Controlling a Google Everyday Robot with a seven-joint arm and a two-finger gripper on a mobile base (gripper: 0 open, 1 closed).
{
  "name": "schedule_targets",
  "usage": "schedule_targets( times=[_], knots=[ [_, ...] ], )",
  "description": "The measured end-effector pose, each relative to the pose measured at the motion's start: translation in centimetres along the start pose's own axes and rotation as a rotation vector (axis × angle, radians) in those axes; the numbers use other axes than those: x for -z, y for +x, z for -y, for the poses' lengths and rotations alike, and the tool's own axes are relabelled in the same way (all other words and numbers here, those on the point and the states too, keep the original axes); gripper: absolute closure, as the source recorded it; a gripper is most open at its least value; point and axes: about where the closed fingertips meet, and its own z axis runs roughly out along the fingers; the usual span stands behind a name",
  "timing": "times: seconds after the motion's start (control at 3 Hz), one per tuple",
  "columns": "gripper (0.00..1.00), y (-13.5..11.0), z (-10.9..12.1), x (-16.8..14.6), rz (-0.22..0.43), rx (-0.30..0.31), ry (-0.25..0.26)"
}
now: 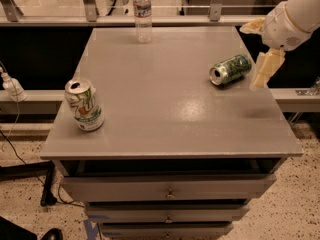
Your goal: Place green can upright
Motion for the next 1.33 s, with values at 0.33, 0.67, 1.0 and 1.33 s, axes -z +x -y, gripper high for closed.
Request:
schedule_targets(
  times=[0.33, 0.67, 1.0, 1.33],
  knots=[
    [0.0, 0.4, 1.8, -3.0, 0.003, 0.071, -0.026],
    [0.0, 0.5, 2.9, -5.5, -0.011, 0.122, -0.05],
    [0.0, 0.7, 3.4, -7.4, -0.043, 0.162, -0.077],
    [0.18, 0.8, 3.4, -8.9, -0.078, 0.193, -0.116]
  ],
)
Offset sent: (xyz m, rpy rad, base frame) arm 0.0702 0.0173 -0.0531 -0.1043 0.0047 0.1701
